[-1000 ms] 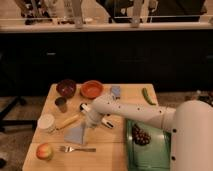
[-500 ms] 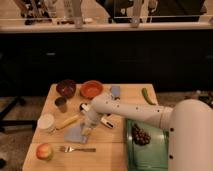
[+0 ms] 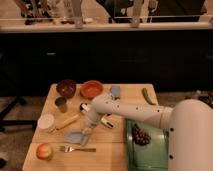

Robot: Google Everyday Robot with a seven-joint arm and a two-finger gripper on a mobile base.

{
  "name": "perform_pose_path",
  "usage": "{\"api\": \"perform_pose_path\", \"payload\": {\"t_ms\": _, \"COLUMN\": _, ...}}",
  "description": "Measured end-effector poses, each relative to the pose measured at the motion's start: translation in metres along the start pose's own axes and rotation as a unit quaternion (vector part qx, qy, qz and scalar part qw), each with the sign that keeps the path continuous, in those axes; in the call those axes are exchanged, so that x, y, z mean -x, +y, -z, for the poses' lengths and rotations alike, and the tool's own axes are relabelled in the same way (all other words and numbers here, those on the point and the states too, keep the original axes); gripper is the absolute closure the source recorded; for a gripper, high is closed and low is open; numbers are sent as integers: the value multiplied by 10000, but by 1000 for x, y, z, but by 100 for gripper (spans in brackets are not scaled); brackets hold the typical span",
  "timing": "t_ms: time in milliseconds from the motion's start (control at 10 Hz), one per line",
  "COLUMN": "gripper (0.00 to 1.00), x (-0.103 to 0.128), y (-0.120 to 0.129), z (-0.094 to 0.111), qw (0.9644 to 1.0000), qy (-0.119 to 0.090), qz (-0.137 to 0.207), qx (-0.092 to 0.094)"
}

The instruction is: Wipe red bowl with towel

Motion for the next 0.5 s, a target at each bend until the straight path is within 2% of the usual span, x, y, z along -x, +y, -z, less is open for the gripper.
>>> {"api": "perform_pose_path", "payload": {"t_ms": 100, "gripper": 85, "x": 2, "y": 4, "z": 2, "qw": 9999, "qy": 98, "qz": 58, "qx": 40}}
{"api": "perform_pose_path", "payload": {"t_ms": 300, "gripper": 85, "x": 16, "y": 7, "z": 13, "qw": 9998, "qy": 152, "qz": 152, "qx": 18}}
{"api": "perform_pose_path", "payload": {"t_ms": 500, "gripper": 85, "x": 32, "y": 11, "z": 33, "qw": 9995, "qy": 181, "qz": 240, "qx": -23}}
